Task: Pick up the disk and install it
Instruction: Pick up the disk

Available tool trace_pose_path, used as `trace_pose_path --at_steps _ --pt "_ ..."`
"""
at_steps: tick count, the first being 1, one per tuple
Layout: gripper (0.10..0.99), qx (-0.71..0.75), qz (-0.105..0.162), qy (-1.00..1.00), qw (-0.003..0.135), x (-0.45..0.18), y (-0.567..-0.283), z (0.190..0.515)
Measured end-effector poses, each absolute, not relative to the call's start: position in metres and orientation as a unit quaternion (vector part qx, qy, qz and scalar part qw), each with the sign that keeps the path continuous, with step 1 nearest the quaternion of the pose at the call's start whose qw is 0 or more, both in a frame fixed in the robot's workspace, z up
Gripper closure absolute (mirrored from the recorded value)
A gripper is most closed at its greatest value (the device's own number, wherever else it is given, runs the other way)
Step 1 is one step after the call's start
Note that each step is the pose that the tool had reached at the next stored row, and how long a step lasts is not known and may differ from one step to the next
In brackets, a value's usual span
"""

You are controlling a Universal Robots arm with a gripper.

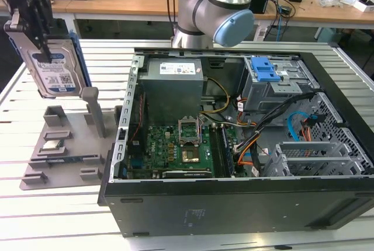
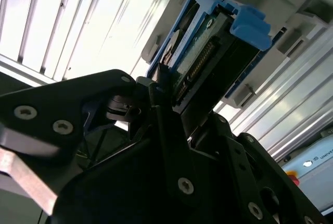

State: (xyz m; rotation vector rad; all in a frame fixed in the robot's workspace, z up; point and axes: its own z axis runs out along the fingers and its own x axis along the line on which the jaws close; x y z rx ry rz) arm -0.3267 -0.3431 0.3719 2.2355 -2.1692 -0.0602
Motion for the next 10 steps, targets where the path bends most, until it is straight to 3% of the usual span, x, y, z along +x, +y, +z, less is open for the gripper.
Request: trace_pose_path --at_steps 10 --pt "0.725 0.717 -0.020 -0.696 0.013 -0.325 -0.342 0.390"
